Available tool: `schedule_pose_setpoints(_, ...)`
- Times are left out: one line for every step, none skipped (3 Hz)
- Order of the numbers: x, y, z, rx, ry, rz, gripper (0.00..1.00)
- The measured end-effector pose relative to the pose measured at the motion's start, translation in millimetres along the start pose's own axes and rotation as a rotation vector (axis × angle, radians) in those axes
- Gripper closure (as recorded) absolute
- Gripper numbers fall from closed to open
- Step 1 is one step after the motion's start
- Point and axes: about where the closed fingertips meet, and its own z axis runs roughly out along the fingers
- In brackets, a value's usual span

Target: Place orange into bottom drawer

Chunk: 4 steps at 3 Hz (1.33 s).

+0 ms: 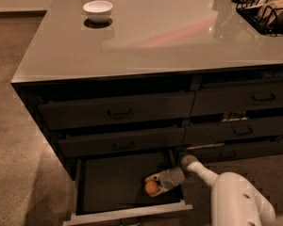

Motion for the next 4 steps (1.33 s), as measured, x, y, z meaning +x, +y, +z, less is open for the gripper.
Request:
schedule_pose_setpoints(-5.2,3.4,7.2,-0.023,-0.012,-0.005,0.50)
schedule_pose_setpoints(-6.3,4.7,10.0,-0.028,-0.015,-0.005,0.27)
schedule_pose_setpoints(-7.8,7.0,14.4,-0.034,-0.020,-0.004,0.00)
schedule_pose_setpoints(-10.1,8.6,13.1,-0.032,-0.028,-0.013,0.04)
